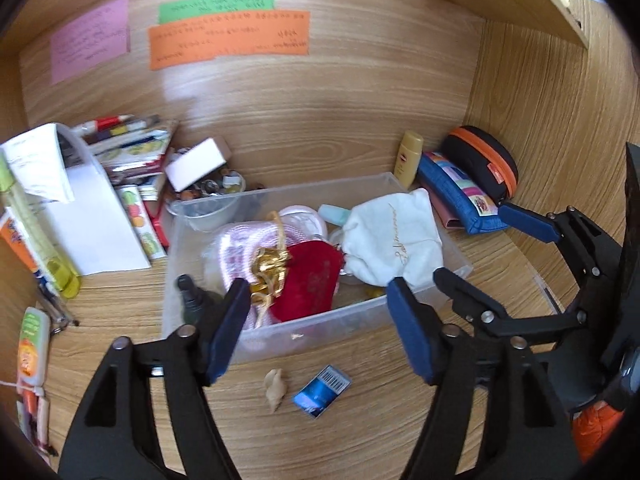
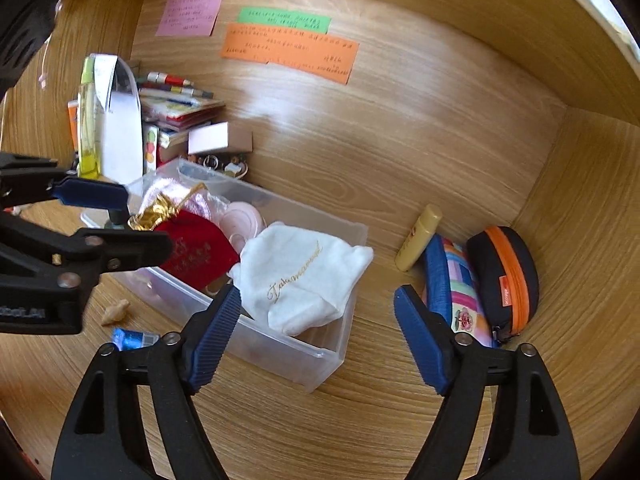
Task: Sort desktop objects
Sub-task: 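Move left toward the seashell while right approaches the blue card packet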
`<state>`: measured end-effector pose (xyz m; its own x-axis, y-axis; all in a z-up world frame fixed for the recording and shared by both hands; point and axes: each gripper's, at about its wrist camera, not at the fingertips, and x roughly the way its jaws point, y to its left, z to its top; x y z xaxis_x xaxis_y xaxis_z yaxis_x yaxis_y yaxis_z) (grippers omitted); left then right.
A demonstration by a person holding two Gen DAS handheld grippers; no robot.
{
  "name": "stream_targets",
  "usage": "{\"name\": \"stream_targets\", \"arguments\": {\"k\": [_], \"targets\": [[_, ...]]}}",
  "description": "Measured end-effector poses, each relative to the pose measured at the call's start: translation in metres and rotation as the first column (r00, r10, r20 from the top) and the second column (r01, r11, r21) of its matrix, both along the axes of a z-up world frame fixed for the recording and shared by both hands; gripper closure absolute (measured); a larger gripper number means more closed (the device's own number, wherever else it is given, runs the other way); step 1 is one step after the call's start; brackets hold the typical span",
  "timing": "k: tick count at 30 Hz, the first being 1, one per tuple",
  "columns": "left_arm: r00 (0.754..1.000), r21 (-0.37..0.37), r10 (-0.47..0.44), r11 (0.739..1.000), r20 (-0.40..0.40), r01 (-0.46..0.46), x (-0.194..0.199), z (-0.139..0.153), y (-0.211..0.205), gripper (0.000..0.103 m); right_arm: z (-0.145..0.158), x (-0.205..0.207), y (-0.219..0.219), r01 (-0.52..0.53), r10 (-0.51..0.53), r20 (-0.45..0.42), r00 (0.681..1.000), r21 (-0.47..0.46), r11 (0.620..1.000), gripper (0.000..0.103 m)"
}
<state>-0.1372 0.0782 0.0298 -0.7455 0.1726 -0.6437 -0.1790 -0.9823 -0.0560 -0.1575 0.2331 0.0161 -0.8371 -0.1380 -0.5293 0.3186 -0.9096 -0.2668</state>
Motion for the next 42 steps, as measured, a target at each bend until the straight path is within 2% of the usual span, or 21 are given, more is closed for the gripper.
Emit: {"name": "stream_targets", "arguments": {"k": [5,8,16,19,27,33,36,42], "targets": [[0.999,-0.056,0.026,0.998,-0.027,-0.028,0.016,-0.001,-0.007,0.026,-0.001,0.005,0.003,-0.002,0.003,0.021,1.0,-0.044,0.999,0.02],[0.999,-0.055,0.045,0.997,-0.021,-0.046,0.022,-0.007,-0.015,0.021,-0.005,0.009,0.002,-0.011,0.013,0.041,0.999,-0.065,0.998,0.02],[0.992,-0.043,0.124,0.992,0.033,-0.123,0.033,-0.035,-0.044,0.019,-0.019,0.021,-0.013,-0.035,0.041,0.083,0.996,-0.066,0.997,0.02],[0.984,-0.03,0.168,0.986,0.066,-0.166,0.034,-0.05,-0.056,0.014,-0.028,0.023,-0.021,-0.055,0.062,0.113,0.992,-0.071,0.996,0.019],[0.967,-0.021,0.212,0.977,0.139,-0.212,0.037,-0.077,-0.082,0.014,-0.058,0.024,-0.048,-0.118,0.134,0.224,0.965,-0.081,0.99,0.016],[0.958,0.034,0.215,0.974,0.191,-0.226,0.037,-0.089,-0.094,0.014,-0.078,0.018,-0.072,-0.191,0.213,0.319,0.924,-0.099,0.977,0.016],[0.952,0.049,0.213,0.972,0.222,-0.229,0.035,-0.096,-0.096,0.014,-0.086,0.014,-0.082,-0.197,0.214,0.339,0.916,-0.085,0.977,0.016],[0.953,0.062,0.202,0.973,0.226,-0.221,0.034,-0.099,-0.096,0.014,-0.093,0.007,-0.088,-0.217,0.234,0.383,0.893,-0.088,0.972,0.019]]}}
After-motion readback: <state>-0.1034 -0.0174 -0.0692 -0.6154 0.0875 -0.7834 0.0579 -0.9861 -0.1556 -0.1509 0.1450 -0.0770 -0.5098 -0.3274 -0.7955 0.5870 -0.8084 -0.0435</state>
